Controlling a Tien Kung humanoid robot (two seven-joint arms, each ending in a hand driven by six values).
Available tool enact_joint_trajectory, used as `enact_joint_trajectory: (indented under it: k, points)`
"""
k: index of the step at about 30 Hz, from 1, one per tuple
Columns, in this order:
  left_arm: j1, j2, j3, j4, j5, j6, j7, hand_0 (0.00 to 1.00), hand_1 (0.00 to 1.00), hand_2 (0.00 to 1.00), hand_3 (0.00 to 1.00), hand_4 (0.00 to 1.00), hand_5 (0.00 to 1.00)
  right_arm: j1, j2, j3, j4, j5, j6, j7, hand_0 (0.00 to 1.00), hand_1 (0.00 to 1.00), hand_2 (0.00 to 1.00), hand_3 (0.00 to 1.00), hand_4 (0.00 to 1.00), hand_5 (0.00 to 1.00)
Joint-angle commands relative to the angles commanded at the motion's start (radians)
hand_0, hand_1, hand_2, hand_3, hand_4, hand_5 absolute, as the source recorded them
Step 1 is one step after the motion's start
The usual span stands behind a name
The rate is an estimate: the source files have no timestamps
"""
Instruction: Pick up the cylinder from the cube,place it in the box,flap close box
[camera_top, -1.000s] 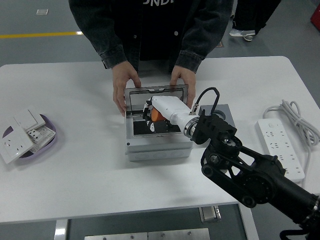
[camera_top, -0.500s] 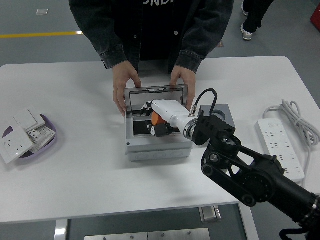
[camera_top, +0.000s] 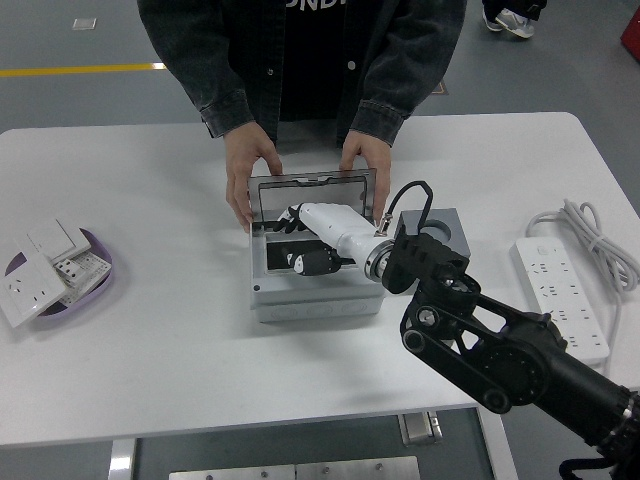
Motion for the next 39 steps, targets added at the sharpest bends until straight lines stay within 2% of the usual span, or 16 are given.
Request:
enact_joint_trajectory:
  k: [3,7,10,14,15,16,22,25,29,39]
  points:
    - [0.001,-0.001,0.001,0.0,-0.002,0.0,-0.001,0.635,0.658,0.582,0.649,0.715,0.349,-0.011,-0.024,0.009,0.019,0.098,-0.035,0.061,0.766,0.685,0.698,0.714,0.582,0.161]
    - [0.005,-0.001,0.001,0.0,-0.004,0.0,-0.001,0.635,0.658,0.58,0.648,0.715,0.349,-0.015,-0.075,0.036,0.079,0.246,-0.082,0.127,0.766,0.683,0.693,0.713,0.591,0.159]
    - [0.008,0.0,-0.002,0.0,-0.001,0.001,0.001,0.635,0.658,0.581,0.648,0.714,0.348,0.002,-0.115,0.068,0.125,0.334,-0.104,0.129,0.744,0.661,0.686,0.705,0.599,0.179]
    - [0.008,0.002,-0.004,0.0,0.002,0.001,0.001,0.635,0.658,0.581,0.648,0.714,0.348,0.045,-0.142,0.099,0.122,0.405,-0.118,0.111,0.744,0.661,0.686,0.705,0.599,0.179]
    - [0.007,0.002,-0.003,0.0,0.002,0.0,0.0,0.635,0.658,0.581,0.648,0.714,0.348,0.058,-0.145,0.102,0.109,0.414,-0.12,0.109,0.744,0.661,0.686,0.705,0.599,0.179]
    - [0.006,0.002,-0.003,0.0,0.002,0.0,0.0,0.635,0.658,0.58,0.647,0.713,0.346,0.074,-0.147,0.102,0.089,0.421,-0.12,0.106,0.687,0.642,0.677,0.699,0.608,0.215]
    - [0.003,0.003,-0.004,0.0,0.006,0.0,0.001,0.635,0.658,0.58,0.647,0.713,0.346,0.138,-0.153,0.069,-0.02,0.439,-0.112,0.091,0.687,0.642,0.677,0.699,0.608,0.215]
    - [0.003,0.003,-0.004,0.0,0.005,0.0,0.001,0.635,0.657,0.58,0.647,0.711,0.344,0.153,-0.166,0.036,-0.045,0.443,-0.103,0.075,0.68,0.631,0.666,0.697,0.609,0.222]
    - [0.004,0.004,-0.007,0.0,0.007,0.0,0.003,0.635,0.657,0.579,0.647,0.71,0.34,0.16,-0.186,0.001,-0.026,0.426,-0.09,0.049,0.672,0.626,0.663,0.695,0.615,0.23]
    - [0.003,0.005,-0.009,0.0,0.006,0.001,0.001,0.634,0.657,0.578,0.646,0.711,0.342,0.131,-0.282,-0.062,0.138,0.417,-0.089,0.01,0.659,0.621,0.663,0.697,0.622,0.24]
